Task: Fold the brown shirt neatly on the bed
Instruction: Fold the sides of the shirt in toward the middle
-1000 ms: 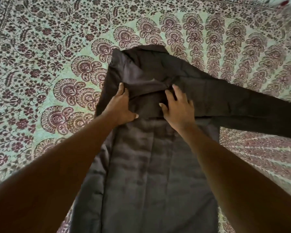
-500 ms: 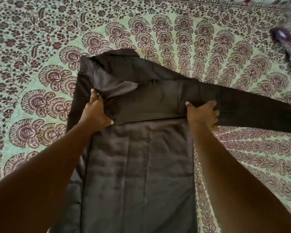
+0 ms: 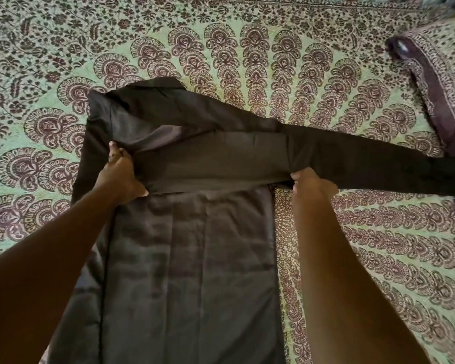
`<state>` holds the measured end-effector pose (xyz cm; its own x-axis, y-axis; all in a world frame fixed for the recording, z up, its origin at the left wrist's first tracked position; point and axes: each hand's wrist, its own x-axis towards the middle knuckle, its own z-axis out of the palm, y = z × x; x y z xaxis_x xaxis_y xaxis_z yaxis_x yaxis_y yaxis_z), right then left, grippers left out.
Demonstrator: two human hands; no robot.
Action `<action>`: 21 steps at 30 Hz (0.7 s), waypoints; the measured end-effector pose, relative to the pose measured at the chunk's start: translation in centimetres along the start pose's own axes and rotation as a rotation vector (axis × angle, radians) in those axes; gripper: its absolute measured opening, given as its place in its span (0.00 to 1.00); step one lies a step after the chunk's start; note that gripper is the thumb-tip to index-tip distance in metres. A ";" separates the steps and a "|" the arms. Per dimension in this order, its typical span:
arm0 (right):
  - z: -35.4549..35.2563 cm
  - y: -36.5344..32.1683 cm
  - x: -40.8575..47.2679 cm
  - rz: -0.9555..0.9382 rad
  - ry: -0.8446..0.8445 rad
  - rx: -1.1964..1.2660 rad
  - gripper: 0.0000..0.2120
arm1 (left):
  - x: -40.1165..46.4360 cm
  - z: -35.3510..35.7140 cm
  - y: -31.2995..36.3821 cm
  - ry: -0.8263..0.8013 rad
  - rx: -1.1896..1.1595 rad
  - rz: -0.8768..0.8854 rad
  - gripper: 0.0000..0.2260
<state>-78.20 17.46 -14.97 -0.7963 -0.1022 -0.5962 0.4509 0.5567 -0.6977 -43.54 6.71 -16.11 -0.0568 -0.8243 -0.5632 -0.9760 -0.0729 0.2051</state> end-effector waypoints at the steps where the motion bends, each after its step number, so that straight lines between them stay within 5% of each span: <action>1: -0.5 0.6 0.8 0.028 -0.022 0.030 0.14 | 0.0 0.1 0.1 0.003 -0.002 -0.012 0.57; 5: -3.3 2.2 3.2 0.148 -0.172 0.114 0.12 | 0.5 0.6 0.6 -0.005 -0.020 -0.035 0.55; 8: -4.5 1.1 4.4 0.139 -0.125 0.174 0.19 | 0.8 0.8 1.2 0.032 -0.012 -0.036 0.52; 12: -5.5 -0.5 5.1 0.084 -0.040 0.217 0.16 | 0.0 1.7 2.9 0.192 0.074 0.052 0.47; 15: -6.0 -0.7 4.0 0.095 -0.143 0.385 0.23 | -0.5 3.0 3.7 0.217 0.021 0.079 0.40; 19: -5.3 -0.8 0.2 0.101 -0.378 0.580 0.03 | 0.5 3.8 3.8 0.201 -0.103 0.058 0.35; 21: -4.3 -0.9 -2.8 0.077 -0.525 0.590 0.09 | 1.1 3.6 3.8 0.288 -0.146 0.065 0.31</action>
<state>-78.11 20.77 -11.00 -0.5261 -0.5380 -0.6586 0.7533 0.0644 -0.6545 -48.06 7.53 -18.87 -0.0360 -0.9534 -0.2995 -0.9306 -0.0773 0.3579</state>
